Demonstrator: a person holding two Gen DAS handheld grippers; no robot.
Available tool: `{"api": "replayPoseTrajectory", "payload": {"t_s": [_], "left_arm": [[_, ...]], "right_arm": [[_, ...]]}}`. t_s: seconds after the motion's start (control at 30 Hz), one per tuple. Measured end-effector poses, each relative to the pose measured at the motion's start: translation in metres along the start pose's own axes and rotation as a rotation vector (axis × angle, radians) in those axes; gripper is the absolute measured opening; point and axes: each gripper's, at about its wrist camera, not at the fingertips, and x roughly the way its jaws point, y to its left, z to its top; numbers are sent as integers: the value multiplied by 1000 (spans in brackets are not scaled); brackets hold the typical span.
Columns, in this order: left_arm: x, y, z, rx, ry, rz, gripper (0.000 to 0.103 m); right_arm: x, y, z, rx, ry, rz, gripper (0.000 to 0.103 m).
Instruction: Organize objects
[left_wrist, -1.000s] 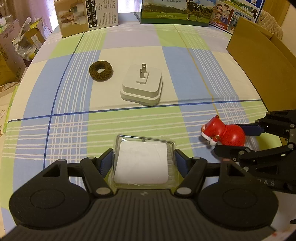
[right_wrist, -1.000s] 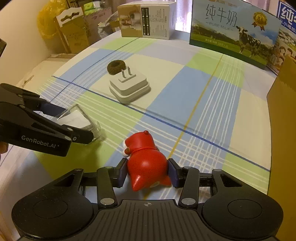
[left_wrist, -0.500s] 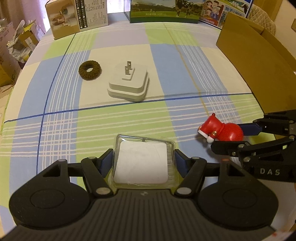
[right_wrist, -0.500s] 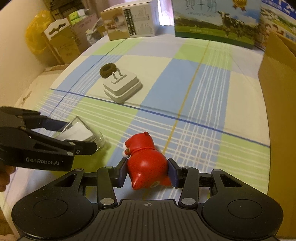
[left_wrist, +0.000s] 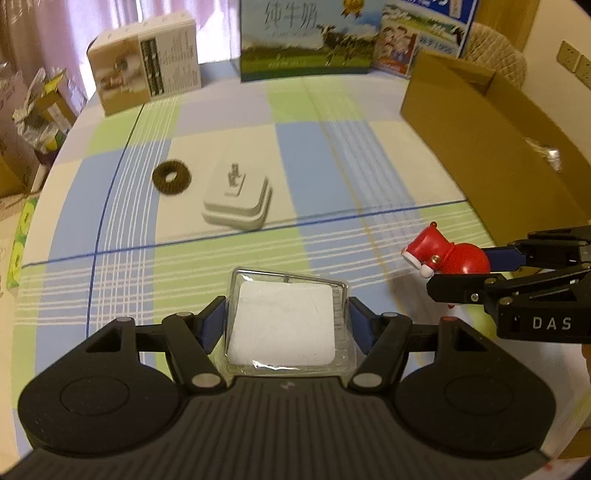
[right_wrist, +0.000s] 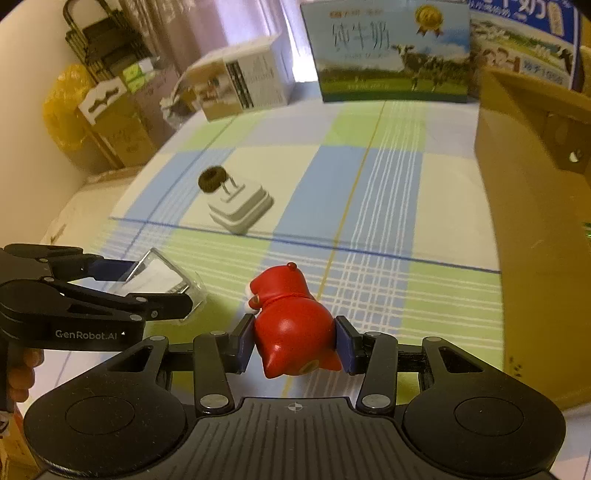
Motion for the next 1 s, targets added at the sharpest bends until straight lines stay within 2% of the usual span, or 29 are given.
{"api": "replayPoseTrajectory", "payload": {"t_s": [0.5, 1.0], "left_arm": [[-48, -59, 21, 101, -118, -91, 65], [-48, -152, 59, 222, -180, -184, 65]], "right_arm": [[-82, -16, -8, 65, -164, -30, 42], [-157, -95, -16, 165, -281, -139, 42]]}}
